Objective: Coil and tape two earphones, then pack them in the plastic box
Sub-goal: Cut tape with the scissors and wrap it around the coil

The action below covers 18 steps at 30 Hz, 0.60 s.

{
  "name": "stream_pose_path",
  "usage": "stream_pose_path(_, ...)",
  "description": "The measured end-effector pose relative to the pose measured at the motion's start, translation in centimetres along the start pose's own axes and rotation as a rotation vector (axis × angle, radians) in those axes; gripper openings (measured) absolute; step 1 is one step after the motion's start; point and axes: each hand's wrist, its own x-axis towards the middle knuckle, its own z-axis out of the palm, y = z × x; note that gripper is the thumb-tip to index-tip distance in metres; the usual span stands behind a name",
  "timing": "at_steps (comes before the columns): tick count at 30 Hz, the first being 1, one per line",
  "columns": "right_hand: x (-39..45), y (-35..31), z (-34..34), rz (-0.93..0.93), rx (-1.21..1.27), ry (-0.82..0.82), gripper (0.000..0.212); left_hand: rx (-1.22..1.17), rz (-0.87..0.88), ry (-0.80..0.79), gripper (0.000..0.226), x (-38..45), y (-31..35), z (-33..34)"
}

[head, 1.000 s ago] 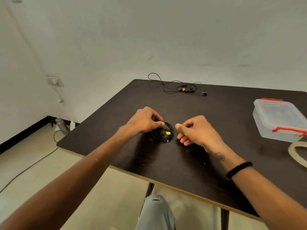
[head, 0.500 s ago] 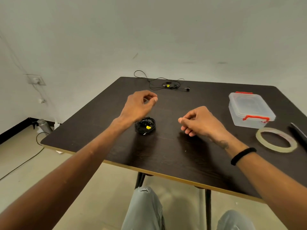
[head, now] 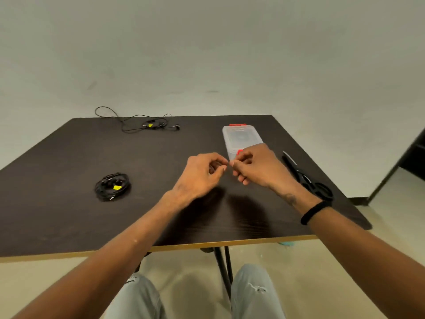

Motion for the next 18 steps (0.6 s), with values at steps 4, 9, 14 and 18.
stream_pose_path(4,-1.3,2.6,-4.8,-0.054,-0.187,0.249,0.009,0.041,-0.077,-0.159,0.046,0.4,2.2,3.5)
stream_pose_path(9,-2.2,5.3,-7.1,-0.086,-0.457,0.108,0.029,0.157,-0.136,-0.113,0.063,0.9,3.4,5.7)
stream_pose_path(14,-1.9,6.7,-6.4,-0.144,-0.490,0.020,0.036,0.164,-0.154,-0.052,0.044,1.7,3.4,6.8)
stream_pose_path(18,-1.3,7.7,-5.8,-0.198,-0.450,0.001,0.029,0.138,-0.138,-0.029,0.028,2.0,3.4,7.1)
